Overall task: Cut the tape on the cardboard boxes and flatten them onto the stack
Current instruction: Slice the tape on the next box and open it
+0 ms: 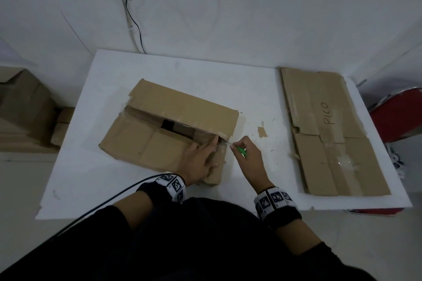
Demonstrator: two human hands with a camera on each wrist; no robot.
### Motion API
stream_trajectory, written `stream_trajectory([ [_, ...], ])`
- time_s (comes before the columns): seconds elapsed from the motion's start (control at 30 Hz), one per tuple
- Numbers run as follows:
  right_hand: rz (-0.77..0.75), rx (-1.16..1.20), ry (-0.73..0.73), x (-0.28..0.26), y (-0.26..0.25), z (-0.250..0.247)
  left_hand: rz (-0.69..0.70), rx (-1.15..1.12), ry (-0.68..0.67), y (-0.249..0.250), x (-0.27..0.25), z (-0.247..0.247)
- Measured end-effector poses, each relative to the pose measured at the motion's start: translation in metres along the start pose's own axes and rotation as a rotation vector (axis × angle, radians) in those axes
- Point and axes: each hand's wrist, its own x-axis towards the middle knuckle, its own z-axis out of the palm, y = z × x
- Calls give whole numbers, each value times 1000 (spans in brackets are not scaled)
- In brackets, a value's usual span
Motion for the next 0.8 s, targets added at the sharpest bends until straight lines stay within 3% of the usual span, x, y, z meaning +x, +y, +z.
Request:
stream_trajectory([
  [0.37, -88, -113, 93, -7, 4, 9, -11, 69, -61, 0, 4, 2],
  [0.5, -24, -16, 88, -1, 3, 13, -44, 115, -80, 8, 17, -1],
  [0.67, 29, 59, 46, 4, 5, 12, -157, 111, 135, 35, 24, 21],
  [0.8, 20, 19, 29, 7, 7, 6, -117, 228, 200, 33, 25, 27],
])
